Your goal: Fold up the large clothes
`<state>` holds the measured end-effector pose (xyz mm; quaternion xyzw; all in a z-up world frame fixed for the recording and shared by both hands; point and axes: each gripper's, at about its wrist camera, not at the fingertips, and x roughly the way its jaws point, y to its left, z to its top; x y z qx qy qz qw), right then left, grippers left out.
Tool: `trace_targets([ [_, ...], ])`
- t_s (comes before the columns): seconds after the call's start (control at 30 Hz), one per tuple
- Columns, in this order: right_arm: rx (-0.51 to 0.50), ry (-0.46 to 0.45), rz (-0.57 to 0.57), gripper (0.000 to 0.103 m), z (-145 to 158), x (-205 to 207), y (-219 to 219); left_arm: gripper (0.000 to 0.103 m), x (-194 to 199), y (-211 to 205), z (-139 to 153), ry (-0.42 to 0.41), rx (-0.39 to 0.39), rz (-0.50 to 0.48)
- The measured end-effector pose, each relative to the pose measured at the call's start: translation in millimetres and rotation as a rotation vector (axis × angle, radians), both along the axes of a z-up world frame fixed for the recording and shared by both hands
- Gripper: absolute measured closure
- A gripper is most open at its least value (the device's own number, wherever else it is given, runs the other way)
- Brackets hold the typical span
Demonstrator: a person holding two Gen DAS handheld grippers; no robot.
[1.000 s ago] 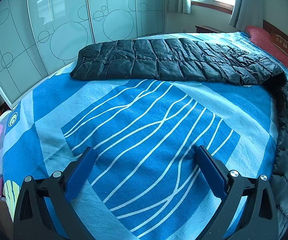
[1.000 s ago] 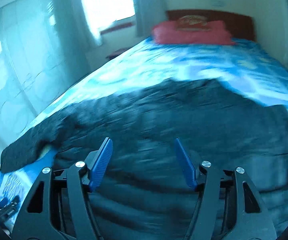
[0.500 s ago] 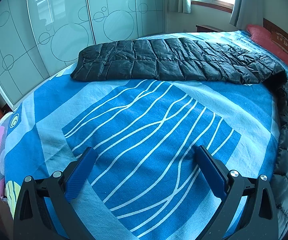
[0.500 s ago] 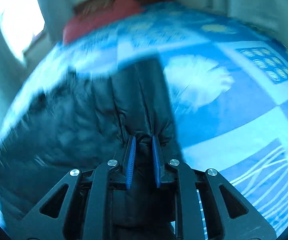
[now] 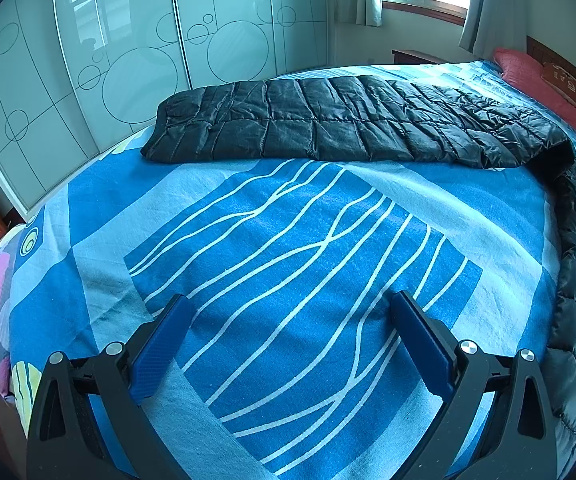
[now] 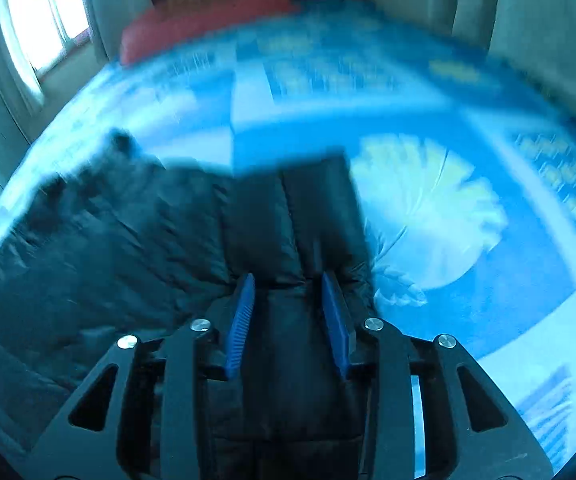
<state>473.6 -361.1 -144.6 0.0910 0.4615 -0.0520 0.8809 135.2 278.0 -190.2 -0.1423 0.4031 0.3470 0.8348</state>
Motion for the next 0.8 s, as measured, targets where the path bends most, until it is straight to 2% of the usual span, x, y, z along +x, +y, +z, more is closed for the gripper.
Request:
trace_targets([
  [0.07, -0.013, -0.004, -0.012, 0.068, 12.0, -3.3, 3.2, 0.004, -0.3, 0.4, 0.0, -0.001, -0.001, 0.0],
  [0.17, -0.023, -0.068, -0.037, 0.066, 27.0, -27.4, 9.6, 0.004, 0.2, 0.0, -0.2, -0.001, -0.001, 0.0],
  [0.23, -0.062, -0.082, -0.034, 0.064, 20.9, -44.1, 17.7, 0.004, 0.2, 0.7, -0.3, -0.002, -0.002, 0.0],
  [0.3, -0.149, -0.089, 0.001, 0.064, 5.2, -49.0, 28.4, 0.004, 0.8, 0.5, -0.2, -0.001, -0.003, 0.0],
  [0.37, -0.136, -0.064, 0.001, 0.062, -5.7, -42.0, 27.0, 0.004, 0.4, 0.3, -0.4, -0.001, -0.002, 0.0],
  [0.5, -0.135, -0.024, 0.007, 0.058, 2.3, -30.9, 26.8, 0.004, -0.3, -0.3, -0.1, -0.003, -0.004, 0.0],
  [0.57, -0.12, -0.038, -0.001, 0.058, 14.7, -41.6, 30.2, 0.004, -0.4, 0.3, -0.3, -0.005, -0.006, 0.0],
  [0.67, -0.1, -0.12, 0.005, 0.056, 40.4, -79.9, 48.7, 0.004, -0.5, 1.3, -0.1, -0.005, -0.007, 0.0],
  [0.7, -0.076, -0.135, 0.012, 0.05, 43.9, -91.4, 55.5, 0.004, -0.8, 1.5, -0.2, -0.005, -0.005, 0.0],
  [0.8, -0.045, -0.141, 0.053, 0.05, 41.1, -112.2, 78.9, 0.004, -0.6, 1.4, -0.3, -0.006, -0.006, 0.0],
])
